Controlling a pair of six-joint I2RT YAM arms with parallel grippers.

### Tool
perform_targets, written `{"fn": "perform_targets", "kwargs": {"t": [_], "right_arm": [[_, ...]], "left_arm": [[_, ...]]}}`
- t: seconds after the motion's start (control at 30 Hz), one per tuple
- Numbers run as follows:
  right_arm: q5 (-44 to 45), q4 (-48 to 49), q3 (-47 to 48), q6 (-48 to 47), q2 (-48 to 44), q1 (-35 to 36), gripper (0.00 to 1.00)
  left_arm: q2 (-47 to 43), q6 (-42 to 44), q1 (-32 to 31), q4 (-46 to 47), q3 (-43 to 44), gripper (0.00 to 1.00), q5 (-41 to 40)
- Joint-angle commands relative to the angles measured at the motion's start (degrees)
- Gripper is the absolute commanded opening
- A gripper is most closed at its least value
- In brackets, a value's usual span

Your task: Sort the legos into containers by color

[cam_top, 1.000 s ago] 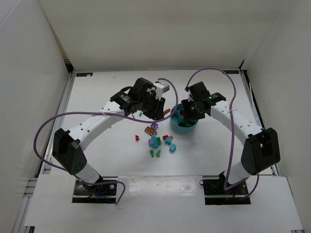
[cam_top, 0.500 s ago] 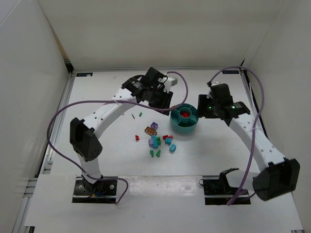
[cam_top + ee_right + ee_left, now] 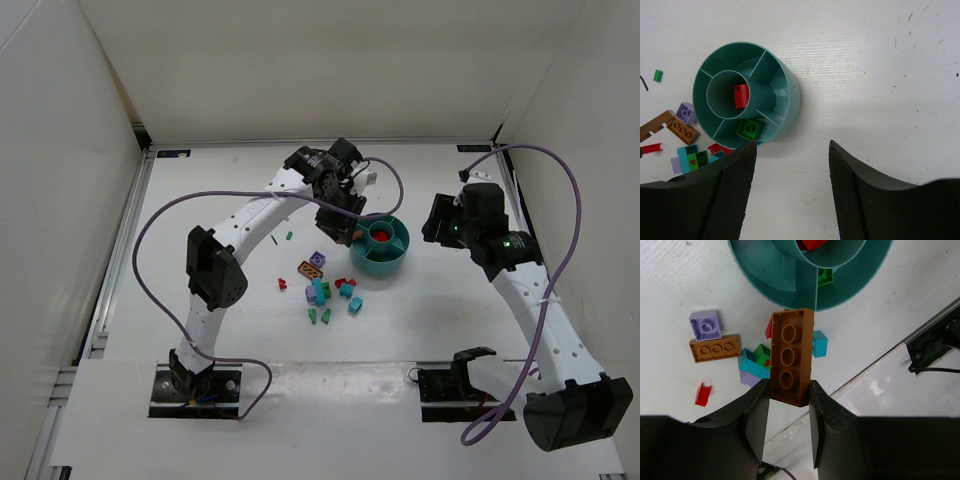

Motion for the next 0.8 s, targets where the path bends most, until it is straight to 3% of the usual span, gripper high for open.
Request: {"fn": "perform_targets", "kwargs": {"t": [0.0, 0.23, 0.5, 0.67, 0.77], "right_arm": [[0.96, 1.69, -0.55, 0.63, -0.2, -0.24, 0.63], [0.35, 1.52, -0.91, 0.81, 0.32, -0.68, 0.63], [0.0, 1.95, -1.35, 0.9, 0.23, -1.56, 0.63], [-0.79, 2.31, -1.52, 0.9, 0.67, -1.91, 0.63], [-0.62, 2.04, -1.7, 0.81, 0.67, -2.0, 0.63]], "left_arm": [[0.57, -0.4, -0.28, -4.3, 4.0, 0.03, 1.47], [6.47, -0.84, -0.11, -7.73, 10.51, 0.04, 1.38], [8.84, -1.63, -0.2, -8.08, 11.22, 0.05, 2.26], [9.1, -1.98, -0.2, -7.73, 11.21, 0.14, 2.78], [10.59, -1.98, -0.02, -8.96, 12.62, 0.14, 2.61]]}}
